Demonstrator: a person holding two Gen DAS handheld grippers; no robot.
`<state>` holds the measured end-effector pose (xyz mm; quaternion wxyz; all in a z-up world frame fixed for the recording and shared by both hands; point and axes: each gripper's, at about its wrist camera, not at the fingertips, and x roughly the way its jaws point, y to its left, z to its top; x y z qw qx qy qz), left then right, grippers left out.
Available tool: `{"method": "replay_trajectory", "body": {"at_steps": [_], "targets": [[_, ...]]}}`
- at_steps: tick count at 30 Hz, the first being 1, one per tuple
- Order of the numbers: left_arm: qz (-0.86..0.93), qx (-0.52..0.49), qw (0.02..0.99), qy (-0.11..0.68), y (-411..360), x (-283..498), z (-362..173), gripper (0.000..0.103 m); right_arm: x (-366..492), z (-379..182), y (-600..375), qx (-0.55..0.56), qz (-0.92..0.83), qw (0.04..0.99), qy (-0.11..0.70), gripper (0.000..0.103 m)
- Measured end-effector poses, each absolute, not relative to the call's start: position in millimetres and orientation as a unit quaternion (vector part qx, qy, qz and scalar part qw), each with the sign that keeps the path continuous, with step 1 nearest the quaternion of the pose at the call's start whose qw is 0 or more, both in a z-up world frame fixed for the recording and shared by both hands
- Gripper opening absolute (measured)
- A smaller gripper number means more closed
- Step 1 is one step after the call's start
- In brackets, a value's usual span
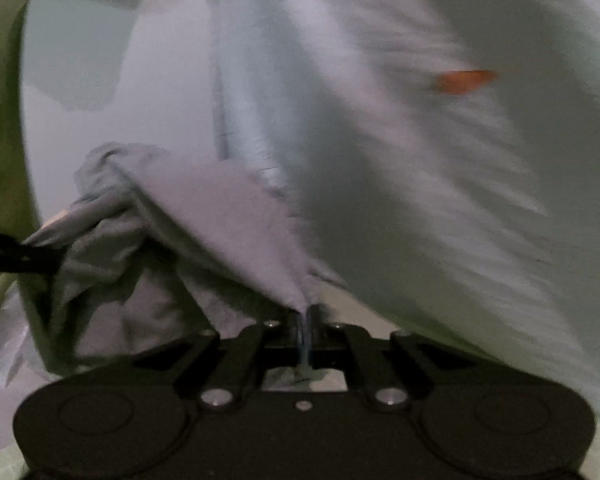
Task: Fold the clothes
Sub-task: 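Grasp the grey sweatpants on the pile with both grippers and lift, then pull the grey sweatpants off the pile and lay them on the mat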
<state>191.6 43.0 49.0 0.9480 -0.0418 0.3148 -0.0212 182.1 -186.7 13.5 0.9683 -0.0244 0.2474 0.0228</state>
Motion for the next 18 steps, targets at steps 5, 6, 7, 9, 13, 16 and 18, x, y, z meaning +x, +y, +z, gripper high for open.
{"method": "replay_trajectory", "body": {"at_steps": [5,6,7,9,13,16,18], "targets": [[-0.058,-0.039,0.943,0.325,-2,132,43,0.000,100,13,-291,0.014,-0.085,0.963,0.256,0.002],[-0.067,-0.041,0.939,0.333,-14,118,37,0.000,81,11,-316,0.021,-0.113,0.959,0.259,0.002],[-0.077,-0.044,0.935,0.342,-26,105,31,0.000,63,9,-342,0.028,-0.141,0.954,0.263,0.002],[-0.092,-0.051,0.923,0.370,-54,75,14,0.000,19,5,-398,0.046,-0.196,0.940,0.274,0.002],[-0.121,-0.060,0.898,0.418,-107,21,-13,0.002,-68,-3,-502,0.060,-0.307,0.905,0.290,0.002],[-0.134,-0.056,0.883,0.446,-139,-8,-26,0.005,-123,-10,-564,0.089,-0.366,0.875,0.304,0.003],[-0.141,-0.050,0.875,0.460,-153,-20,-33,0.019,-154,-14,-592,0.111,-0.384,0.862,0.311,0.005]]}}
